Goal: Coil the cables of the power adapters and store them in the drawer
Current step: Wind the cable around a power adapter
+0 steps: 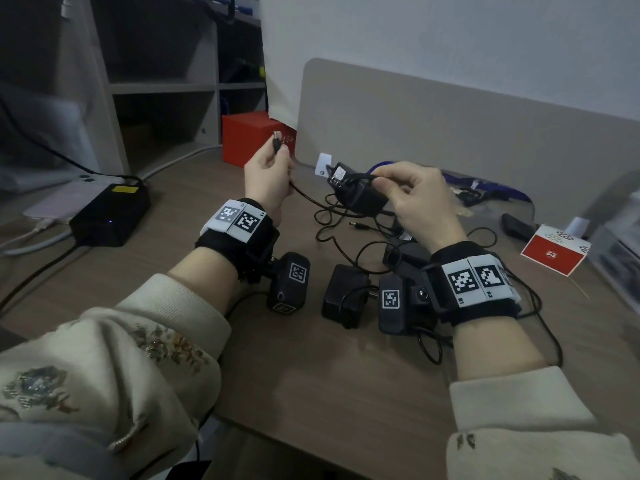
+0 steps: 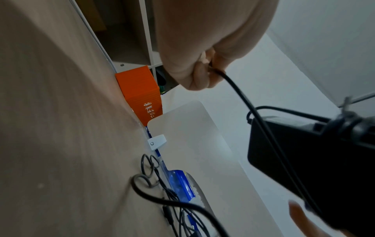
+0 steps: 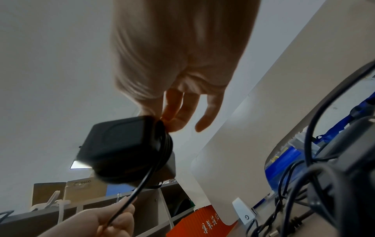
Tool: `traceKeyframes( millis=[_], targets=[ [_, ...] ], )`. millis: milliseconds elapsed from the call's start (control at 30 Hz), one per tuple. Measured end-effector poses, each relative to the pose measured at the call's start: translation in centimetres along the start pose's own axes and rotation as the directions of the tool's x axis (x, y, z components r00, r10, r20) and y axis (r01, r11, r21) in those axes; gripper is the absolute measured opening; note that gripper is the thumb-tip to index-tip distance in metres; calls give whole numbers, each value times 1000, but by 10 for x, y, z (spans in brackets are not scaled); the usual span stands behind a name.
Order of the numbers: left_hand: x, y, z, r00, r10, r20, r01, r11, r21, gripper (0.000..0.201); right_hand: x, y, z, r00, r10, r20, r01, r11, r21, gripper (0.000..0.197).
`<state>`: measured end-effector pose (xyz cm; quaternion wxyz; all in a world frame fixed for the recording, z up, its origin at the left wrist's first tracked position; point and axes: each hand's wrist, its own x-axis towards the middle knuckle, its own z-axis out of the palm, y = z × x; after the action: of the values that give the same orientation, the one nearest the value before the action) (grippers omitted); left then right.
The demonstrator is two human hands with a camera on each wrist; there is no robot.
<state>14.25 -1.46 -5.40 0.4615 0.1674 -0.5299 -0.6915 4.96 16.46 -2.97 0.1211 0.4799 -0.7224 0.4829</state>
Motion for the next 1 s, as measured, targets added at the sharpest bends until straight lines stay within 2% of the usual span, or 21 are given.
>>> traceKeyframes(
  millis=[67, 167, 233, 367, 600, 667, 800, 933, 1000],
  targets=[
    [2, 1, -2, 999, -20, -46, 19, 1000, -18, 28, -1, -2, 2, 998, -4, 58, 3, 1000, 20, 13],
    [0, 4, -2, 998, 11, -67, -14, 999, -48, 28, 0, 0, 2, 996, -2, 84, 5, 999, -35, 11],
    [-4, 9, -1, 998, 59, -29, -62, 994, -95, 22, 1, 2, 0, 995, -4, 98, 13, 996, -91, 10],
    [-16, 18, 5, 983, 139, 120, -120, 980, -156, 22, 2, 2, -1, 982, -18, 189, 60, 974, -217, 9],
    [-17, 19, 7, 965, 131, 227, -93, 981, -170, 24, 2, -11, 5, 939, -18, 344, 125, 949, -289, 12],
    [-20, 21, 8, 940, 116, 322, -65, 984, -164, 24, 1, -13, 7, 932, 0, 363, 128, 936, -328, 12],
    [-27, 20, 11, 857, 38, 514, 22, 994, -110, 28, 2, -15, 8, 926, 50, 373, 103, 919, -380, 9],
    [-27, 19, 10, 773, -36, 633, 100, 993, -65, 30, 1, -20, 8, 929, 32, 368, 118, 917, -380, 10],
    [-28, 19, 10, 750, -59, 659, 124, 991, -52, 30, 0, -21, 8, 939, 27, 342, 110, 921, -374, 10]
  ],
)
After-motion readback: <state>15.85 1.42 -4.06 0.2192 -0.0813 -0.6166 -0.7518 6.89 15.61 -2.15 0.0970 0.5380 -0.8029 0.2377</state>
